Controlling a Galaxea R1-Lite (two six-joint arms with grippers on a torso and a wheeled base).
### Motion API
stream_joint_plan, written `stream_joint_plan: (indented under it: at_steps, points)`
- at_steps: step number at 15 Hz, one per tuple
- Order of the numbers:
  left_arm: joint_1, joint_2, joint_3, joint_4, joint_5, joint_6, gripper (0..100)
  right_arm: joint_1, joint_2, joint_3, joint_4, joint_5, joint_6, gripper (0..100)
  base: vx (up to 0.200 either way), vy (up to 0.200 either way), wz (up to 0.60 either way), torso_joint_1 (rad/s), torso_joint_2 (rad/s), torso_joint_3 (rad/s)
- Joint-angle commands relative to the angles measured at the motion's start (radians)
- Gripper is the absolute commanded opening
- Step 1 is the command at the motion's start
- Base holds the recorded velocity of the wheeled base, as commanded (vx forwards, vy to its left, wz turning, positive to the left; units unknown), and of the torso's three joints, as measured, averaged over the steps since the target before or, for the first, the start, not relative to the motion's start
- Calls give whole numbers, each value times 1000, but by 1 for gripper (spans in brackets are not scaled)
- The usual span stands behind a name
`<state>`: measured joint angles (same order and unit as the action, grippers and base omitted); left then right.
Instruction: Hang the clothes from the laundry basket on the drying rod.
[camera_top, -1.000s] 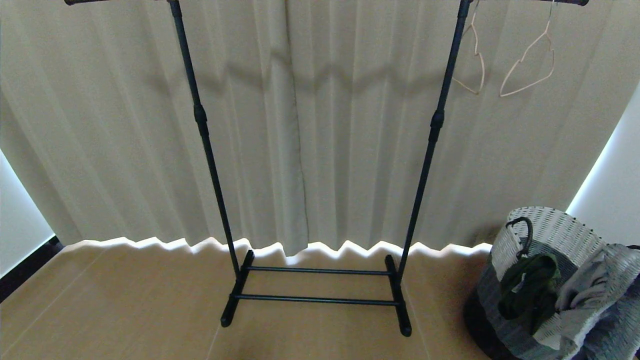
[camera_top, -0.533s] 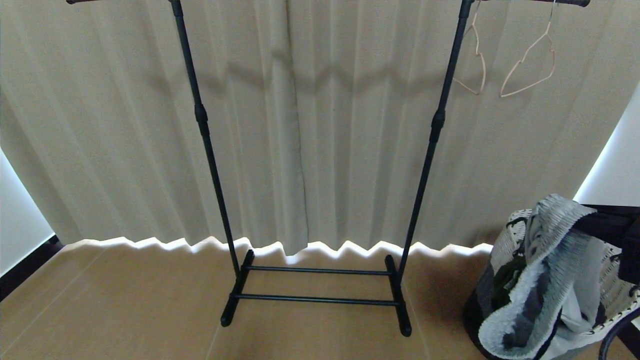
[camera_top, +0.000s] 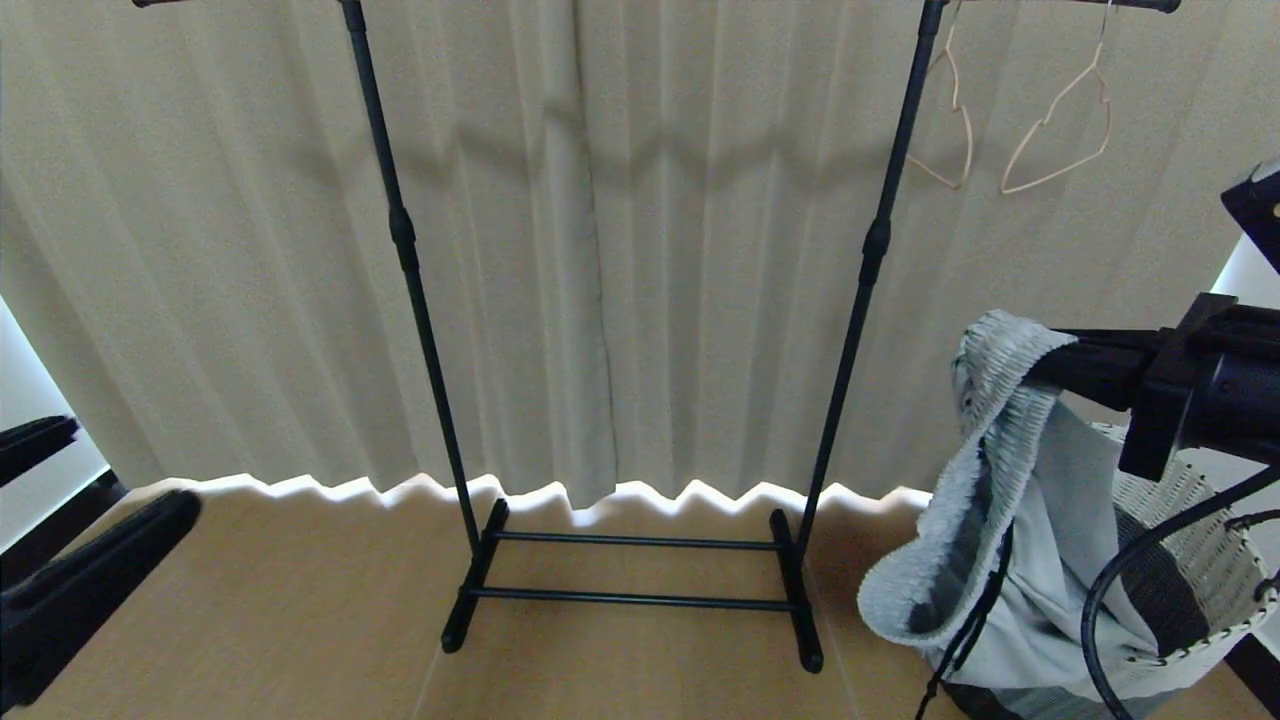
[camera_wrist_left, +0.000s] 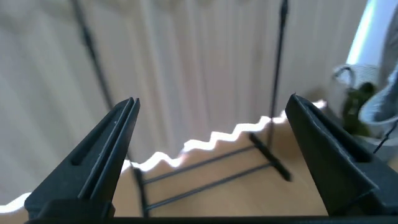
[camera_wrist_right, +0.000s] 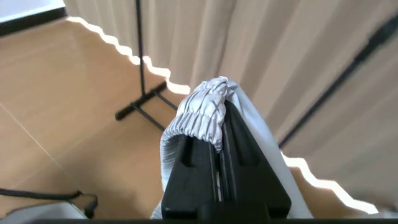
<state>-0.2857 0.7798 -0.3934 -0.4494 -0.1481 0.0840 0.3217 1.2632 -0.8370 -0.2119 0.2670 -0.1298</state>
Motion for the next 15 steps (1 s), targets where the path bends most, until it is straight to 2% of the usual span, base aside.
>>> stream_joint_plan:
  at_steps: [1, 4, 5, 6, 7, 9, 11, 15]
  points:
    - [-168, 444, -142, -155, -1, -43, 100, 8, 47, -39, -3, 1, 19, 0, 0, 0, 0, 0, 0, 0]
    - [-285, 653, -191, -223, -4, -58, 100, 37, 73, -82, -3, 3, 65, 0, 0, 0, 0, 0, 0, 0]
    - [-326, 771, -211, -290, -4, -59, 100, 56, 79, -97, -3, 3, 68, 0, 0, 0, 0, 0, 0, 0]
    - [-342, 825, -216, -335, -4, -64, 100, 62, 79, -97, -3, 3, 70, 0, 0, 0, 0, 0, 0, 0]
    - [-363, 897, -222, -405, -7, -78, 100, 76, 74, -97, -3, 3, 73, 0, 0, 0, 0, 0, 0, 0]
    - [-415, 1104, -231, -621, -38, -112, 100, 126, 42, -96, -1, 3, 99, 0, 0, 0, 0, 0, 0, 0]
    - [-446, 1191, -251, -698, -47, -113, 100, 157, 33, -94, -3, 3, 105, 0, 0, 0, 0, 0, 0, 0]
    - [-500, 1211, -266, -715, -128, -130, 100, 212, 35, -100, -4, 4, 107, 0, 0, 0, 0, 0, 0, 0]
